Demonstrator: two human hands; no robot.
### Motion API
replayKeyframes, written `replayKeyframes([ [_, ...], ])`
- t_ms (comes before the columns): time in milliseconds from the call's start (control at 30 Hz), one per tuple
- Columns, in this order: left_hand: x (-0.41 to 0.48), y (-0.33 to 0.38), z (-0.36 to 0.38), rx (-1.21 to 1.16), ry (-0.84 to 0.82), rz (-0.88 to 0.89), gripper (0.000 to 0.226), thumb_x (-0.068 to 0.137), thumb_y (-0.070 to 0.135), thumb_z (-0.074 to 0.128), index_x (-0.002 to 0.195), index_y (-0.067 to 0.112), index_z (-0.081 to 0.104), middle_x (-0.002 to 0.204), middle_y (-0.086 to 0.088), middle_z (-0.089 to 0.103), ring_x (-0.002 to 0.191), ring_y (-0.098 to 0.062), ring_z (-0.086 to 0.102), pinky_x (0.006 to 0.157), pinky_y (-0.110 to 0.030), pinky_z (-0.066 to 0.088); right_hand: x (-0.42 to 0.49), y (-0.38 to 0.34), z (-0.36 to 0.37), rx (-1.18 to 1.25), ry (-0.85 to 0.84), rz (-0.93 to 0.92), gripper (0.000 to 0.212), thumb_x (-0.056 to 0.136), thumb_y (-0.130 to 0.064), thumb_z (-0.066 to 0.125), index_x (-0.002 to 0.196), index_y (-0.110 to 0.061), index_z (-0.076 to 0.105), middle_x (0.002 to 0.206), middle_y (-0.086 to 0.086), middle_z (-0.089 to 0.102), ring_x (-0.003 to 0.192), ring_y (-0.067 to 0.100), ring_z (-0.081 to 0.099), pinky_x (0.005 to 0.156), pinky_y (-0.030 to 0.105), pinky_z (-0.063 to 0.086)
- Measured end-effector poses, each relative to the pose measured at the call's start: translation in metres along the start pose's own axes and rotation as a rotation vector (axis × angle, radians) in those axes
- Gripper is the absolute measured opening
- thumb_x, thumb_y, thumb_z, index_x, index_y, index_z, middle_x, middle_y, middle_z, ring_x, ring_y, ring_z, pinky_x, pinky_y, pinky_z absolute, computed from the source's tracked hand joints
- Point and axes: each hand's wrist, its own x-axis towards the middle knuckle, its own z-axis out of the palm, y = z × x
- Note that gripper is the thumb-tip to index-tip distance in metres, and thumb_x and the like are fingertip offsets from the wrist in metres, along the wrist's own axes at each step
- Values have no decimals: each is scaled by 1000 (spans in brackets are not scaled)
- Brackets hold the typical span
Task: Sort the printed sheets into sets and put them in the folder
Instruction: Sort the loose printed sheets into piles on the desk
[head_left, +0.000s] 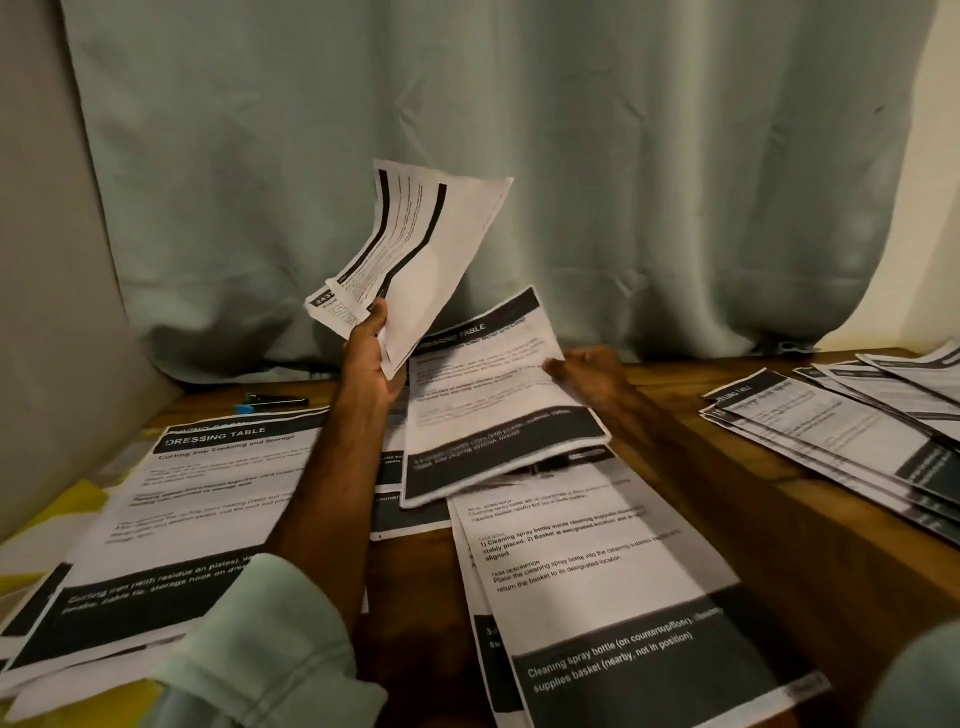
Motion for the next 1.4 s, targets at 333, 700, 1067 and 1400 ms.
replayKeyframes([
  [333,5,-8,-11,-37,39,-25,41,101,17,60,141,11,54,80,-1,76,58,-11,72,48,-21,54,24,2,53,-116,-48,88,24,91,-24,75,100,-2,73,96,9,76,84,26,75,81,39,63],
  [700,2,-25,-8,189,-133,-87,28,99,16,64,127,16,63,89,0,78,73,-18,75,57,-38,62,20,20,-16,462,-119,216,46,106,-36,50,123,5,60,113,24,69,108,37,68,87,42,59],
  [1067,-6,-61,30,675,-496,10,41,88,26,78,127,21,68,122,1,73,105,-18,73,90,-39,60,-13,25,-95,762,-294,36,50,93,-39,72,135,-13,62,129,18,68,117,41,64,106,60,44],
  [1400,-8,-61,36,681,-612,-12,48,87,24,78,132,16,66,125,1,72,114,-20,70,104,-44,53,-13,33,-92,508,89,-115,28,82,-19,83,108,-18,73,107,2,78,92,32,76,86,54,61],
])
